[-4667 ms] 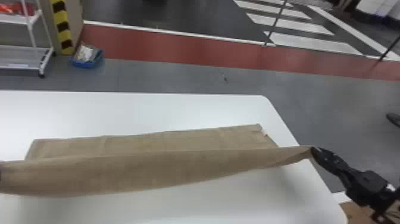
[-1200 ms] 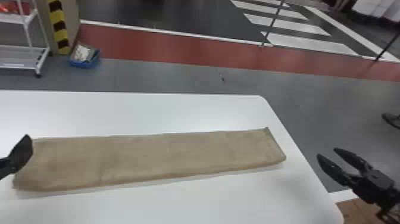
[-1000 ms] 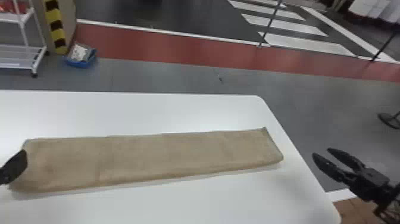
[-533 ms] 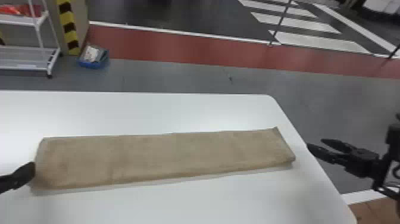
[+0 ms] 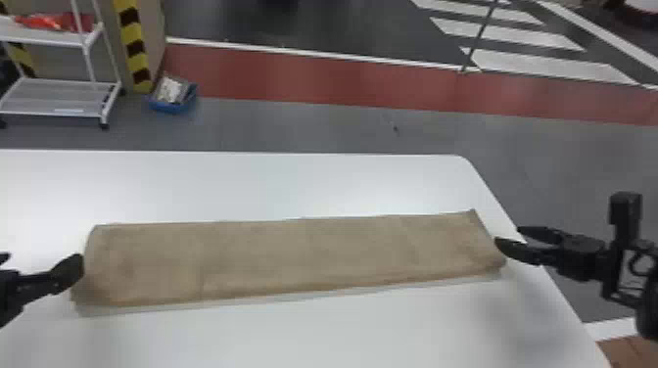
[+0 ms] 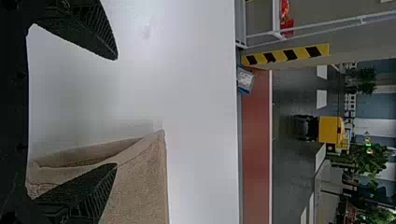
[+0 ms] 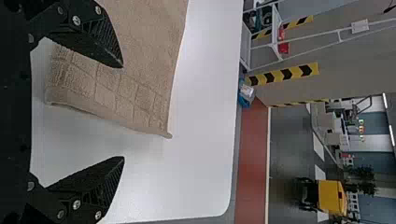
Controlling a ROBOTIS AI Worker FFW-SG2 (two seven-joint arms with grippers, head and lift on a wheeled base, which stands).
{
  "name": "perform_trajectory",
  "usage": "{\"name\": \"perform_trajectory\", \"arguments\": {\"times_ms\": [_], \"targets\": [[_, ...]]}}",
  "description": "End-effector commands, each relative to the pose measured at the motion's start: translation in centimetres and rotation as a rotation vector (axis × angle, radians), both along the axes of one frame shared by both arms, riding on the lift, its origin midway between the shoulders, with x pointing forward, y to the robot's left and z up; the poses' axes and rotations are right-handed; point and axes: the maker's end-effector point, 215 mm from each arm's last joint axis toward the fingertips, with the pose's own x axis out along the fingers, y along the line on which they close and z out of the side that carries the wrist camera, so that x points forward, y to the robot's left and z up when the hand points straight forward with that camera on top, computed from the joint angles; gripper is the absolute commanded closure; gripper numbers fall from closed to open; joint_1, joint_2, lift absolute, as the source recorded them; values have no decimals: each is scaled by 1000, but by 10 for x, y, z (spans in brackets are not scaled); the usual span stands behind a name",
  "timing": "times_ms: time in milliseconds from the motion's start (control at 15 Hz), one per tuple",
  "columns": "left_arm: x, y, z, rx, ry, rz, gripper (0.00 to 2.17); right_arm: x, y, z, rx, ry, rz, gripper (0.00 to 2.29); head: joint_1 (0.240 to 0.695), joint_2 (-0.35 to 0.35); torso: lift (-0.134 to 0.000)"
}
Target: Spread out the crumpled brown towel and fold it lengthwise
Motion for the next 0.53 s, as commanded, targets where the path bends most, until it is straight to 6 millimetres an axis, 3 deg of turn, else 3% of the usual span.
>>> {"name": "perform_trajectory", "arguments": {"times_ms": [0,133,467], "targets": [[8,-3,7,0,-9,-3,73,2,3,0,8,1,6,211,695,-229,-124],[5,-6,-6,-9,53,-9,73,3,5,4,20,2,13,211,695,-223,-124],[-6,-30,-15,-104,119,-73,80,0,11,19,56,-4,81,211,695,-231,-124]]}}
